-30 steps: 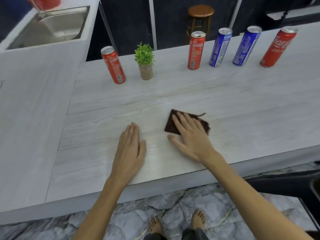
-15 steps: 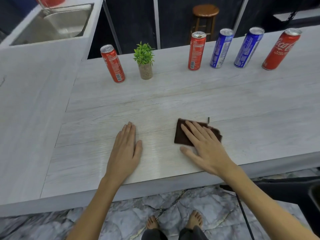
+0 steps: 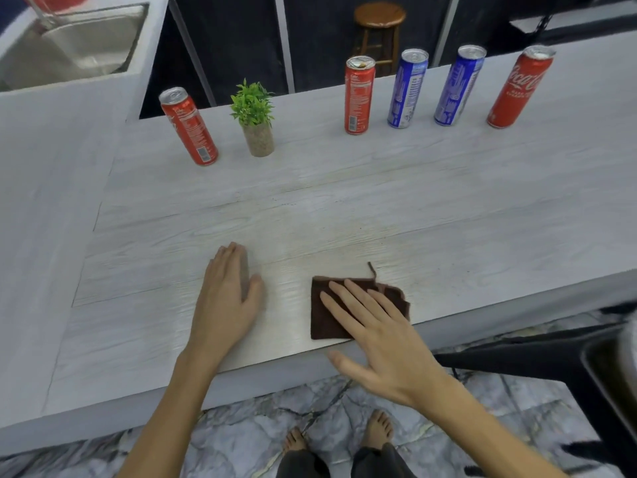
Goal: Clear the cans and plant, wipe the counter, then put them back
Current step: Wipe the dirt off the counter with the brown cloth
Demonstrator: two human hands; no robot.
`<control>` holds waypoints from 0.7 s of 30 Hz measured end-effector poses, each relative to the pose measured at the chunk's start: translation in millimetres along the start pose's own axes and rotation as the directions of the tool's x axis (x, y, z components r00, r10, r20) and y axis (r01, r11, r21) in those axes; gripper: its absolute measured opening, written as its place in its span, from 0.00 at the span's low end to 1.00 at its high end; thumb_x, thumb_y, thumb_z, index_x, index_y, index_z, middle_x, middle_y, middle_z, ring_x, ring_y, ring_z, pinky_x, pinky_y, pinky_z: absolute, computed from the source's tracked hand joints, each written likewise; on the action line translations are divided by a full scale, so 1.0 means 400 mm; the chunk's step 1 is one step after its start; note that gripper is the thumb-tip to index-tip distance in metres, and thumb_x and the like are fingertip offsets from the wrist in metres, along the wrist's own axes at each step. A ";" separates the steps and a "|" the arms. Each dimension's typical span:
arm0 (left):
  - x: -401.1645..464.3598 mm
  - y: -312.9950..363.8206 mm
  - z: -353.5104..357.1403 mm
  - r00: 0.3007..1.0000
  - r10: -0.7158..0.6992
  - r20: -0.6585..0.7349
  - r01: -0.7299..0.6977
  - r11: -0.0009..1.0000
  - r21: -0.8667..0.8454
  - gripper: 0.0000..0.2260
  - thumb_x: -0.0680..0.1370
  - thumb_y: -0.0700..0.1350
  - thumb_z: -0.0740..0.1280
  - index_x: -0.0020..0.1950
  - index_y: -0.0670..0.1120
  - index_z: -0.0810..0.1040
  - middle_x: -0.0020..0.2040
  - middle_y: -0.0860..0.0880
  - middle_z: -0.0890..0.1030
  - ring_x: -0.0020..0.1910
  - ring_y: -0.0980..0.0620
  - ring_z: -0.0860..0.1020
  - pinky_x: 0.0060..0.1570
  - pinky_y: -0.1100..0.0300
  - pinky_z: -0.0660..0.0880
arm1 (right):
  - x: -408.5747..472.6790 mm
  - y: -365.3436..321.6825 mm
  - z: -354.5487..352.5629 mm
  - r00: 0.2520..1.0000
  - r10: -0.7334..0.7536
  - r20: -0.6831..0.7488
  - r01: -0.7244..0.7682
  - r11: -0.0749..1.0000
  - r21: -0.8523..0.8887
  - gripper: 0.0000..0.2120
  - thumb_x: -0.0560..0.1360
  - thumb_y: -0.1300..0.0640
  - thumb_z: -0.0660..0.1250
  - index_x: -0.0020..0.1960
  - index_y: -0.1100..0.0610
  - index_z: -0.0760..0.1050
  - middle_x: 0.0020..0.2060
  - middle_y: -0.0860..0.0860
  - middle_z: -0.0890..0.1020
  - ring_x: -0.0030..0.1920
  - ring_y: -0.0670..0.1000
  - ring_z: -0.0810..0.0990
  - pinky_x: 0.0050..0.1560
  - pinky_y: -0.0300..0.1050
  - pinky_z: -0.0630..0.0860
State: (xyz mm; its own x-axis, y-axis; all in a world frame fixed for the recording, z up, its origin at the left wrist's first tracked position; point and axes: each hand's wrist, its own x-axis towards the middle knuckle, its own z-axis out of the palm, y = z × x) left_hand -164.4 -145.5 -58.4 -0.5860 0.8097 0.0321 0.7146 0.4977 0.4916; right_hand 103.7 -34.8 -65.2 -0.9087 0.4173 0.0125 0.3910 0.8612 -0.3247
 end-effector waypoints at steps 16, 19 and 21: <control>0.034 0.124 0.100 0.988 0.139 0.064 -0.145 0.985 0.098 0.29 0.86 0.56 0.51 0.85 0.46 0.49 0.85 0.50 0.48 0.83 0.59 0.43 0.82 0.56 0.44 | 0.238 0.200 -0.086 0.982 0.177 -0.066 -0.182 0.980 -0.074 0.38 0.83 0.32 0.51 0.86 0.51 0.49 0.85 0.49 0.53 0.85 0.50 0.47 0.84 0.52 0.44; 0.035 0.126 0.101 0.989 0.139 0.057 -0.144 0.984 0.102 0.29 0.86 0.56 0.52 0.85 0.46 0.50 0.85 0.51 0.49 0.83 0.59 0.44 0.82 0.55 0.46 | 0.219 0.142 -0.062 0.998 0.056 -0.027 -0.059 0.992 -0.108 0.39 0.83 0.32 0.51 0.86 0.51 0.49 0.85 0.49 0.53 0.85 0.50 0.47 0.84 0.52 0.44; 0.034 0.120 0.100 0.989 0.138 0.054 -0.143 0.984 0.102 0.29 0.86 0.55 0.53 0.85 0.46 0.51 0.85 0.51 0.49 0.83 0.58 0.45 0.82 0.55 0.46 | 0.140 0.116 -0.045 0.999 -0.033 0.001 0.033 0.996 -0.081 0.38 0.83 0.31 0.51 0.86 0.50 0.50 0.85 0.48 0.53 0.85 0.50 0.47 0.84 0.52 0.46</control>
State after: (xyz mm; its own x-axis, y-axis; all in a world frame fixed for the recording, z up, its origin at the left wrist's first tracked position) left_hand -122.6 -98.1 -69.3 -0.4601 0.8863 0.0529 0.8265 0.4057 0.3903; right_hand 73.4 33.7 -62.6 -0.9213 0.3883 0.0219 0.3714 0.8951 -0.2466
